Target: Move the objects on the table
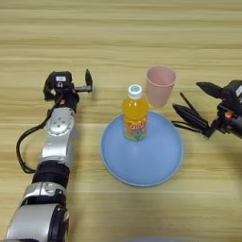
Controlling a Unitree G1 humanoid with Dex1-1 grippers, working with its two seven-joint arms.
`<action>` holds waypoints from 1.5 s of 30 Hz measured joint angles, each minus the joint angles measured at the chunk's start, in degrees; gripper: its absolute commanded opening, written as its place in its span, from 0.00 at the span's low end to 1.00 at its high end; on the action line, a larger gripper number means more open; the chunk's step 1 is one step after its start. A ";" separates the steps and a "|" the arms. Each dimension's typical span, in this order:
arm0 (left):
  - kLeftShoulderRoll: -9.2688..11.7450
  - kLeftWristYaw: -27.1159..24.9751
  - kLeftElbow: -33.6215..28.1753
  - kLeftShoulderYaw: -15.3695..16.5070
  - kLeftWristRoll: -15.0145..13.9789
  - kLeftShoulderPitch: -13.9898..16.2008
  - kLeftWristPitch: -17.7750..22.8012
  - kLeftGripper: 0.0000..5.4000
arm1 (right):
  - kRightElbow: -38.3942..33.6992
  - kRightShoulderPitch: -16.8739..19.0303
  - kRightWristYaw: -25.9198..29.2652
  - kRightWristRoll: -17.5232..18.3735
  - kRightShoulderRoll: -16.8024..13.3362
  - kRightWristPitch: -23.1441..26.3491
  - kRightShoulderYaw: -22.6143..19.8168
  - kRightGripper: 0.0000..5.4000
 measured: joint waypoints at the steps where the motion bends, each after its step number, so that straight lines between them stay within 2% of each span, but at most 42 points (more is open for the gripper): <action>1: 0.00 0.02 0.00 0.00 0.01 0.00 0.00 1.00 | -0.01 0.00 0.45 0.00 0.00 0.00 0.83 1.00; 5: -0.05 0.06 -0.16 0.00 0.01 0.00 0.00 1.00 | 0.13 -0.46 0.98 -0.62 0.03 -0.06 4.70 1.00; 11: -0.26 0.11 -0.49 -0.01 0.03 0.00 0.02 1.00 | 1.60 -3.12 1.63 -2.81 0.33 -0.18 9.19 1.00; 19: -0.39 0.15 -0.89 -0.04 0.06 0.00 0.06 1.00 | 10.64 -6.83 0.80 -6.72 4.56 -1.75 13.44 1.00; 27: -0.40 0.15 -1.05 -0.08 0.06 0.01 0.10 1.00 | 14.90 -9.38 1.69 -9.08 7.13 -3.31 17.08 1.00; 32: -0.41 0.18 -1.08 -0.11 0.07 0.01 0.11 1.00 | 18.20 -11.50 1.70 -10.41 9.23 -4.90 18.11 1.00; 41: -0.42 0.19 -1.08 -0.13 0.08 0.01 0.12 1.00 | 21.58 -12.98 1.58 -11.78 12.30 -6.70 18.53 1.00; 45: -0.43 0.20 -1.08 -0.14 0.08 0.01 0.13 1.00 | 24.00 -14.16 1.36 -12.55 14.82 -8.00 18.55 1.00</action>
